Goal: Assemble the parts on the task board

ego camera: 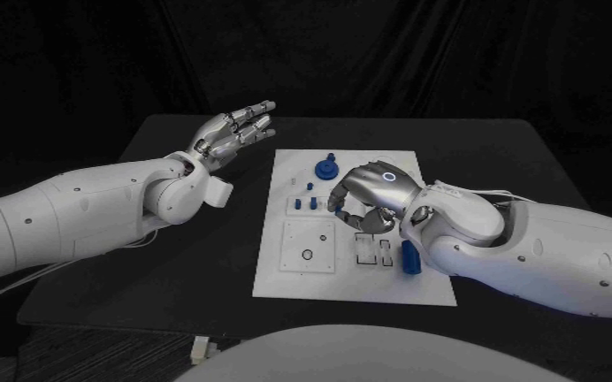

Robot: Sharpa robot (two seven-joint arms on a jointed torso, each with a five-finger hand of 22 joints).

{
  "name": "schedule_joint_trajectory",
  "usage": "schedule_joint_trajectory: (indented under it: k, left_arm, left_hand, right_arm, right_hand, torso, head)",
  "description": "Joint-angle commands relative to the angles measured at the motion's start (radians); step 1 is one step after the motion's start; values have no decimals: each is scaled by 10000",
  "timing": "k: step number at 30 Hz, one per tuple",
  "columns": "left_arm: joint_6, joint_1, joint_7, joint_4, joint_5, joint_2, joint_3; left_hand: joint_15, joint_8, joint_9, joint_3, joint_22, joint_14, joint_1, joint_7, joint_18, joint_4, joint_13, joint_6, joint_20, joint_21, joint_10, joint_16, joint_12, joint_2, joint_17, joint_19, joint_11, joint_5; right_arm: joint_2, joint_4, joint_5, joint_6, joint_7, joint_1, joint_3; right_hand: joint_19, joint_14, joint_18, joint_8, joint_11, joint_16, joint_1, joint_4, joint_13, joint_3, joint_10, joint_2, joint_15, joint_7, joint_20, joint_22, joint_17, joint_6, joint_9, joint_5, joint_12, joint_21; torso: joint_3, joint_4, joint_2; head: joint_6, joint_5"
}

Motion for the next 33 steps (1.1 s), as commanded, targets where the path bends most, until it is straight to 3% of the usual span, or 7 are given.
schedule_joint_trajectory:
  k: [1,14,33]
  left_arm:
    - [144,-48,88,-7,71,13,10]
    - [188,-156,84,-35,70,21,10]
    - [229,-192,71,-68,70,22,10]
  left_hand:
    - [-4,21,8,-53,-29,65,103,12,13,-22,8,26,11,42,16,33,32,-11,8,57,52,52]
    - [11,20,8,-39,-16,89,136,34,-2,-30,6,20,11,47,9,53,20,4,14,73,49,71]
    - [24,25,11,-32,18,121,165,57,-13,-36,6,44,12,59,8,79,22,6,21,104,47,82]
  right_arm:
    - [131,-71,-369,157,-159,-147,8]
    - [691,-517,-459,130,-80,-612,8]
    - [1030,-860,-486,259,-69,-828,9]
  right_hand:
    - [15,578,18,-56,29,18,-98,-65,17,1,65,24,-22,8,-41,1896,357,-73,14,-73,16,-10]
    - [2,575,25,-77,34,13,-124,-80,18,-9,66,22,-17,18,-38,1887,345,-121,19,-105,18,-37]
    - [-1,570,25,-102,37,4,-149,-98,23,-16,82,36,-13,27,-34,1884,326,-176,24,-154,30,-39]
  torso:
    - [3,5,3]
    - [4,-3,0]
    - [3,-3,0]
  head:
    - [-2,29]
    - [-2,163]
    - [-2,186]
